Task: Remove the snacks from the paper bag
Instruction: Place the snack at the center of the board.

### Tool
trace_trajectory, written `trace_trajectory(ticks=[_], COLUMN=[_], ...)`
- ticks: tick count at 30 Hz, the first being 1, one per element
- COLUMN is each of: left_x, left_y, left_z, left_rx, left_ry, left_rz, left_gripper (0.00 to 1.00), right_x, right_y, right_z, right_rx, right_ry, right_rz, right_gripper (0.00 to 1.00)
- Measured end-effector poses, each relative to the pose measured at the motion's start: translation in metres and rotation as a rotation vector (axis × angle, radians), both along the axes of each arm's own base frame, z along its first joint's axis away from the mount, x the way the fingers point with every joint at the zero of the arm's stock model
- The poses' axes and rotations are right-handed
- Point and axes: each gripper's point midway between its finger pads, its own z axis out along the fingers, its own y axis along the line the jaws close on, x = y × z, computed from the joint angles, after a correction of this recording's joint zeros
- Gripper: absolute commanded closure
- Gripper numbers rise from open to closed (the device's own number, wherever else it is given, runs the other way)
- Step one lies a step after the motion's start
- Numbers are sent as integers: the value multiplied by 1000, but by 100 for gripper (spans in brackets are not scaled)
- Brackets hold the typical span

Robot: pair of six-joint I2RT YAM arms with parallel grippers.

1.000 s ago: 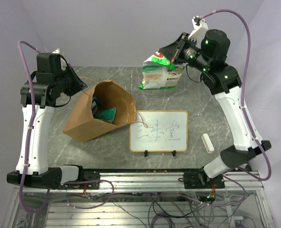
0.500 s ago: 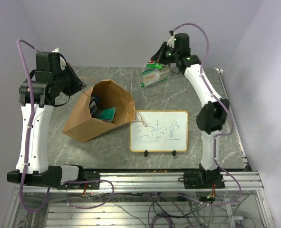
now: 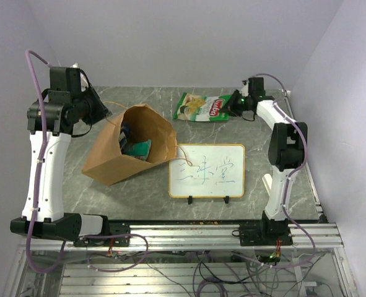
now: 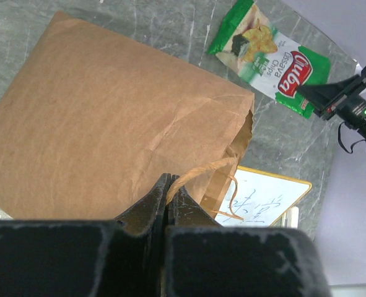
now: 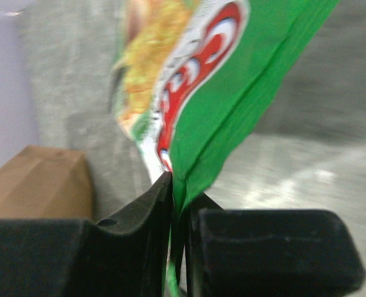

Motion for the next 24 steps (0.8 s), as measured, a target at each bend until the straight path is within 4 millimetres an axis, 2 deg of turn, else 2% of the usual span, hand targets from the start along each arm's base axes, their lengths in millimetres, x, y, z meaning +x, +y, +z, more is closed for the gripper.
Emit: trace_trajectory(ticks=[2,4,6,9,12,17,19,21,24], left_x=[0,0,-1,-3,-8,-15,-17,-18,-18], left_y=[0,0,0,1,1,3,3,4,5], left_z=[0,0,-1,-1,-1,4,5,6,6], left_rx=[1,3,7,11,14,22,26,32,44], left_ry=[0,0,2,3,4,-14,-21,-24,-28], left_rz=[-1,-3,-6,-9,-12,-17,-21,-24,-29], left_gripper=[93,93,93,93,93,93,93,93,93], right_x=[-6,-13,-21,-35,-48,-70,-77,-87,-110], right_y=[-32,-53,-68,-78,-85,-88,-78,-51,22], right_z=[-19,-31,-37,-33,-14,57,83,104,121], right_rx=[-56,-116,-185,-274,-340,-397,-408,-411,-372], right_ry=[58,101,130,158,148,19,-45,-101,-172], right_rz=[-43,-65,-76,-71,-73,-92,-82,-38,108], right_gripper=[71,59,50,41,36,32,32,32,32])
